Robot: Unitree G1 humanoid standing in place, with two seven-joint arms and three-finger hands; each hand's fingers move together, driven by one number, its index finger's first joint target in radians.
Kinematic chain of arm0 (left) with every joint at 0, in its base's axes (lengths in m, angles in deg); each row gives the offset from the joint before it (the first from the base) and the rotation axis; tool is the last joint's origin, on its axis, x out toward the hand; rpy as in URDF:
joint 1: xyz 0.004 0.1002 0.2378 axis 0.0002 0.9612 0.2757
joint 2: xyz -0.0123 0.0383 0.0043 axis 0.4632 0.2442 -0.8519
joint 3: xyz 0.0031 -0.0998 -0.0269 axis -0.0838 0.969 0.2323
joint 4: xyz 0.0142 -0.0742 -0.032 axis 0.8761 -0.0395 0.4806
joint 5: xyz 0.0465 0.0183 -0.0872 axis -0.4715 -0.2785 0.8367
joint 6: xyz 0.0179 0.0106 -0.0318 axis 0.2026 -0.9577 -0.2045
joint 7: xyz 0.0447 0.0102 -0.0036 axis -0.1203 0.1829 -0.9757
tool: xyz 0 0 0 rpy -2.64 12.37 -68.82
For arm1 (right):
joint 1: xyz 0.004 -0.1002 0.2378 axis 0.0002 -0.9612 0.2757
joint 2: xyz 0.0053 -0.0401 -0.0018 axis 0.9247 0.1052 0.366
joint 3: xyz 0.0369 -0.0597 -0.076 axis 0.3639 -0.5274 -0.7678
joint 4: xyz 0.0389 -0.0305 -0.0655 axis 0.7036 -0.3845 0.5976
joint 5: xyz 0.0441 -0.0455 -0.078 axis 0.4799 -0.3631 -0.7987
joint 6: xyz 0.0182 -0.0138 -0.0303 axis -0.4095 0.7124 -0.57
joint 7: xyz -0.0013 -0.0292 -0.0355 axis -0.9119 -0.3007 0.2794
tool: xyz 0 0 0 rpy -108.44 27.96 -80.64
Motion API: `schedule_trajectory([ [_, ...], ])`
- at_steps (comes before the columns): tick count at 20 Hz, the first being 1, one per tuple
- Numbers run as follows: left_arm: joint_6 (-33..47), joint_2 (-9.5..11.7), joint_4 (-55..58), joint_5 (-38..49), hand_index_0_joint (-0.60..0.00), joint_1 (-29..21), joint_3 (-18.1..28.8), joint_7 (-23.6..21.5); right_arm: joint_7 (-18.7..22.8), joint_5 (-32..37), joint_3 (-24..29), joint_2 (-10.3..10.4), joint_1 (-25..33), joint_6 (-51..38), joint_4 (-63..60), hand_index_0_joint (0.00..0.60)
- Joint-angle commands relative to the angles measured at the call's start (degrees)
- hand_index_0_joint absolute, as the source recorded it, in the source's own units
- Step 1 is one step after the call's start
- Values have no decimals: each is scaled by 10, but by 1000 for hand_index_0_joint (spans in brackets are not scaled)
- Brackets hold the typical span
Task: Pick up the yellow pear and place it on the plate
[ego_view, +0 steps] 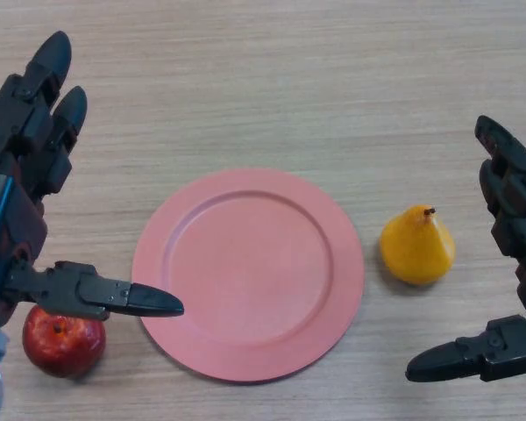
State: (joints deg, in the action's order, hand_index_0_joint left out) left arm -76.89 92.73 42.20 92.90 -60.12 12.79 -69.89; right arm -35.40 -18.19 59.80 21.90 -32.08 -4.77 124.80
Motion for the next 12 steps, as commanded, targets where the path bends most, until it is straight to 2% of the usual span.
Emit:
schedule_trajectory([
  [1,53,20,22,-16,0,-19,17,-9,-7,-12,27,-9,14,-102,24,0],
  [7,85,19,2,-22,0,-24,2,-14,-5,-12,37,-9,19,-117,9,0],
  [12,68,23,6,-19,0,-30,-1,-12,2,-24,36,-14,41,-152,-47,0],
])
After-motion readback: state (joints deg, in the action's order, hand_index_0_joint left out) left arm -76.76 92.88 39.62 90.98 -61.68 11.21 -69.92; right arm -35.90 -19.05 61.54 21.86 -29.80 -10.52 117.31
